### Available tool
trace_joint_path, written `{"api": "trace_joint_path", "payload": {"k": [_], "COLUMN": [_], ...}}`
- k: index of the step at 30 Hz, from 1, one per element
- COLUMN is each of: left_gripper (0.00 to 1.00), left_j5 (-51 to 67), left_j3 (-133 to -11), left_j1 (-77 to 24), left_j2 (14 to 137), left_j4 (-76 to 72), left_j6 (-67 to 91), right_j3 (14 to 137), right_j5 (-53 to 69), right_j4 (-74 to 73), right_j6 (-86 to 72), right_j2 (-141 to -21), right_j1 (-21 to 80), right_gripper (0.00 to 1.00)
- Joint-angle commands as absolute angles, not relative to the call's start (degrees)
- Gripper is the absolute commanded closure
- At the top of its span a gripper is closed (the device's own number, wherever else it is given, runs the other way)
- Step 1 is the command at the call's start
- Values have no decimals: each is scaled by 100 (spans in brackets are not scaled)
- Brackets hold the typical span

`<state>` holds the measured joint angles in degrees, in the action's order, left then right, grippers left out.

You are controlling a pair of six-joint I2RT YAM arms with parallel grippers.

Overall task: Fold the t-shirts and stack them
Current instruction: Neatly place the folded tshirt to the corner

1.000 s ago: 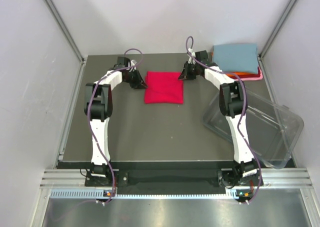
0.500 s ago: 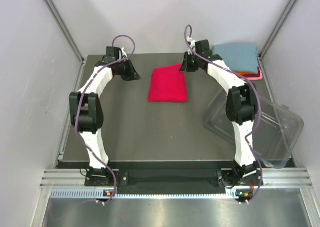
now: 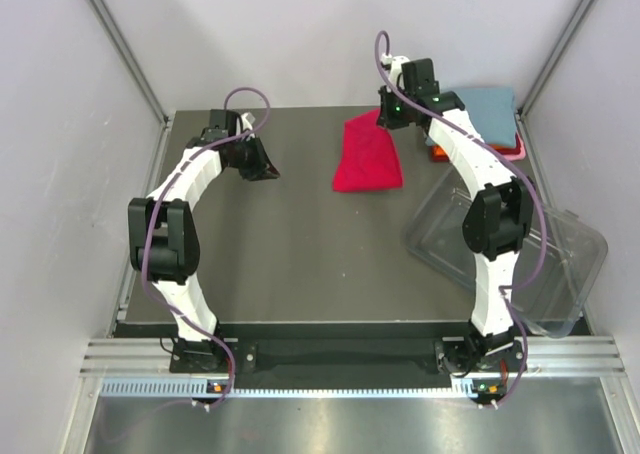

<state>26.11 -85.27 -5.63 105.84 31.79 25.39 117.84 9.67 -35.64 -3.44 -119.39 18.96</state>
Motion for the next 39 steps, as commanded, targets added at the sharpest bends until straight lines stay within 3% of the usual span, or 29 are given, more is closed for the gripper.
{"api": "trace_joint_path", "payload": {"k": [1, 17, 24, 39], "left_gripper": [84, 84, 84, 82], "left_j5": [2689, 3085, 3480, 3814], "left_j3": [-8482, -8200, -8104, -7919], "left_j1": [-545, -624, -642, -650], "left_j2": [10459, 10090, 10116, 10055], "left_j4": [3182, 3041, 2919, 2575], "left_j6": [2391, 2470, 2583, 2821], "right_j3": [12366, 13447, 13255, 13254], "right_j5": [589, 326, -597, -360], "right_j4": [-3823, -4342, -3763, -3120], "right_j6": [174, 931, 1819, 1960], "right_j2": [-11417, -11487, -11619, -11637], "right_j1": [1846, 906, 695, 212], "right_gripper": [100, 100, 100, 100]}}
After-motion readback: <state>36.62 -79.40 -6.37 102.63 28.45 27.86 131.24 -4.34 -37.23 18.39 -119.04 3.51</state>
